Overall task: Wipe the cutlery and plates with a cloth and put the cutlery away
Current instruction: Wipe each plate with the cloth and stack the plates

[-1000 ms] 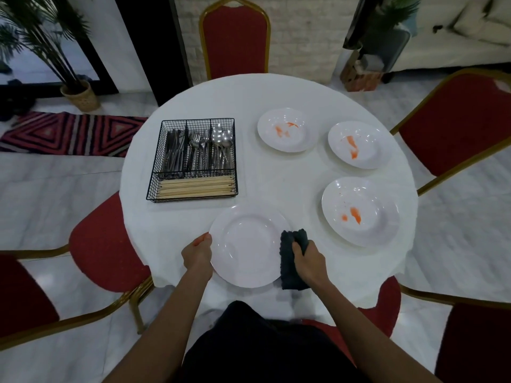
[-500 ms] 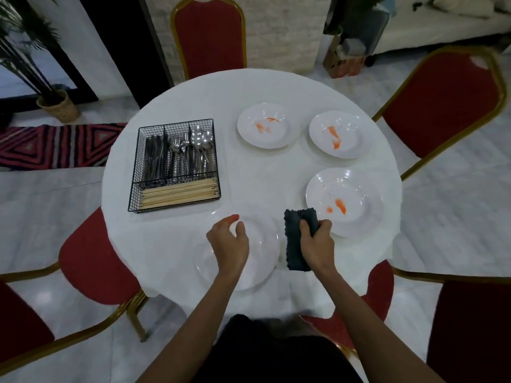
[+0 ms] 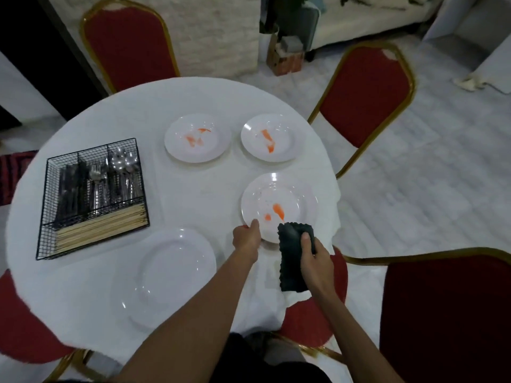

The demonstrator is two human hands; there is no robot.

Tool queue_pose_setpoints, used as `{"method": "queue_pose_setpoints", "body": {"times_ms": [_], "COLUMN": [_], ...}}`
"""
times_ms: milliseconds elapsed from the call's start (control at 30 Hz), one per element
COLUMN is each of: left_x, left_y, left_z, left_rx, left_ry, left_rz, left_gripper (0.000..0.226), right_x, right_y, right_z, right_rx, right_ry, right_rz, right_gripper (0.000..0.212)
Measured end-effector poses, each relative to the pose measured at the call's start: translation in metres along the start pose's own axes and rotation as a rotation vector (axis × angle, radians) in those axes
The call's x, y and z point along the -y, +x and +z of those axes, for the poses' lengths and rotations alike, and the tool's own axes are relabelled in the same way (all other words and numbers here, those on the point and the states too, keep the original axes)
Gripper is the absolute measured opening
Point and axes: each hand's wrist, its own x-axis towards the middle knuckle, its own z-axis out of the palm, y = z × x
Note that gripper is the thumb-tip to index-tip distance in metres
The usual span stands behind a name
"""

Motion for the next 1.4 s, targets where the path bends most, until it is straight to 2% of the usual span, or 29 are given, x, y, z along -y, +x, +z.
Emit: {"method": "queue_pose_setpoints", "body": {"times_ms": [100, 167, 267, 367, 533, 633, 733, 900, 1033, 1167, 1400], "left_x": [0.0, -0.001, 0.001, 0.004, 0.004, 0.003, 0.003, -0.01, -0.022, -0.03, -0.034], "left_y": [0.009, 0.011, 0.005, -0.01, -0.048, -0.065, -0.074, -0.074, -0.075, -0.072, -0.078], "left_z": [0.02, 0.029, 0.029, 0.015, -0.014, -0.02, -0.023, -0.041, -0.055, -0.065, -0.073], "left_rx": [-0.018, -0.03, -0.015, -0.01, -0.124, -0.103, -0.074, -0.151, -0.184, -0.171, -0.087], "left_ry": [-0.06, -0.039, -0.067, -0.047, -0.073, -0.099, -0.094, -0.011, -0.038, -0.13, -0.23], "left_rz": [-0.023, 0.029, 0.146, 0.257, 0.354, 0.336, 0.31, 0.397, 0.438, 0.417, 0.341], "left_gripper": [0.047, 0.037, 0.021, 0.02, 0.036, 0.05, 0.059, 0.057, 0.054, 0.059, 0.053], "right_x": [-0.006, -0.008, -0.006, 0.012, 0.061, 0.065, 0.054, 0.055, 0.059, 0.05, 0.05], "right_y": [0.01, 0.02, 0.035, 0.049, 0.076, 0.082, 0.062, 0.027, 0.008, 0.009, 0.001], "right_z": [-0.018, -0.03, -0.044, -0.054, -0.036, -0.003, 0.031, 0.053, 0.038, 0.012, -0.01], "right_rx": [0.023, 0.033, 0.058, 0.035, -0.033, -0.116, -0.033, 0.229, 0.501, 0.543, 0.488], "right_ry": [-0.063, -0.088, -0.087, -0.085, -0.198, -0.37, -0.487, -0.364, -0.535, -0.72, -0.768], "right_rz": [-0.034, -0.037, -0.001, -0.031, -0.251, -0.442, -0.549, -0.642, -0.823, -0.975, -1.052], "right_gripper": [0.042, 0.045, 0.031, 0.032, 0.028, 0.027, 0.02, 0.015, 0.021, 0.025, 0.031]}}
